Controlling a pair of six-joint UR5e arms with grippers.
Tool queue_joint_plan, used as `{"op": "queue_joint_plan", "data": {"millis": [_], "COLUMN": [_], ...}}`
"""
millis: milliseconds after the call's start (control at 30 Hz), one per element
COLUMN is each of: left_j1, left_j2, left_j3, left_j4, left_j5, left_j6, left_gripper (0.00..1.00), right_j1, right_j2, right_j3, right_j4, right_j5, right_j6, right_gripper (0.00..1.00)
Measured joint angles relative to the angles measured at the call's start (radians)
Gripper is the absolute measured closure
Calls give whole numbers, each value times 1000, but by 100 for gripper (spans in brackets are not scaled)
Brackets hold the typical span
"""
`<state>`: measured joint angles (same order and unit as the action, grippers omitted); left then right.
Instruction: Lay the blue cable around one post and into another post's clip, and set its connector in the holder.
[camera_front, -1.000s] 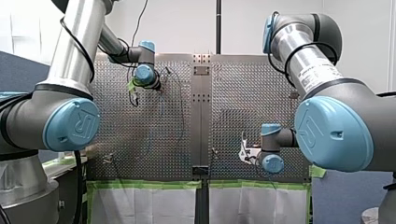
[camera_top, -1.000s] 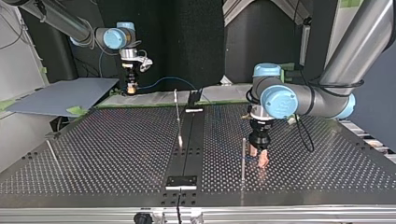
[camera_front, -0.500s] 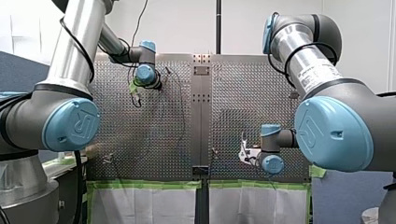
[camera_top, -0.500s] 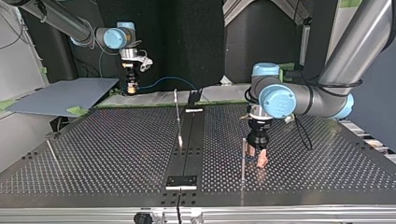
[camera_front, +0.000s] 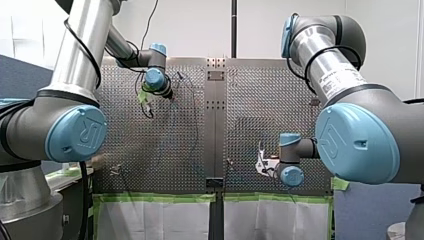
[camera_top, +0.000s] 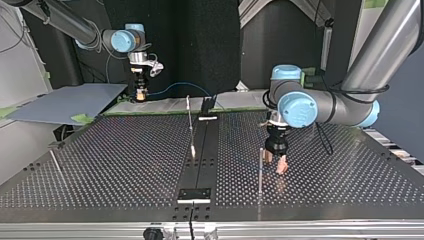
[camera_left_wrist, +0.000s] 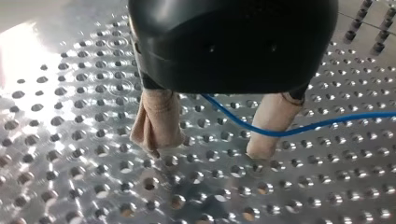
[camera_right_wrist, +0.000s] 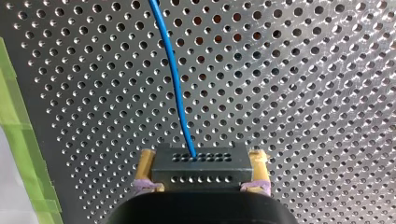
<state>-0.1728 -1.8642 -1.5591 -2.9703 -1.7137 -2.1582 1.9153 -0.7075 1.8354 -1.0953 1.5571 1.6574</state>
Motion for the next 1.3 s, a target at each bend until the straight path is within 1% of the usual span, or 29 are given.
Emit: {"op": "queue_joint_plan", "data": {"millis": [133, 300, 433, 667, 767, 900, 1100, 1200, 1300], "left_j1": [-3, -3, 4, 13, 13, 14, 14, 14, 14], "left_j2": [4, 9, 23, 39, 48, 72, 126, 154, 179], "left_j3": [0, -3, -21, -81, -104, -125, -132, -132, -130], "left_j4": [-30, -32, -12, 45, 53, 47, 0, -28, -53], "left_j5": [10, 44, 62, 94, 97, 79, 27, -1, -26], "left_j6": [-34, -75, -107, -173, -203, -239, -294, -295, -280], "left_gripper": [0, 0, 0, 0, 0, 0, 0, 0, 0], "right_j1": [0, 0, 0, 0, 0, 1, 1, 1, 1], "right_j2": [0, 0, 0, 0, 0, 0, 0, 0, 0], "right_j3": [0, -1, -1, -1, -1, -1, -6, -9, -10], "right_j4": [0, 2, 2, 2, 3, 2, 5, 12, 18], "right_j5": [0, 0, 0, 0, 0, 0, 0, -1, -1], "right_j6": [1, 0, 0, -1, -2, 0, 3, 5, 7], "right_gripper": [100, 100, 100, 100, 100, 100, 100, 100, 100]}}
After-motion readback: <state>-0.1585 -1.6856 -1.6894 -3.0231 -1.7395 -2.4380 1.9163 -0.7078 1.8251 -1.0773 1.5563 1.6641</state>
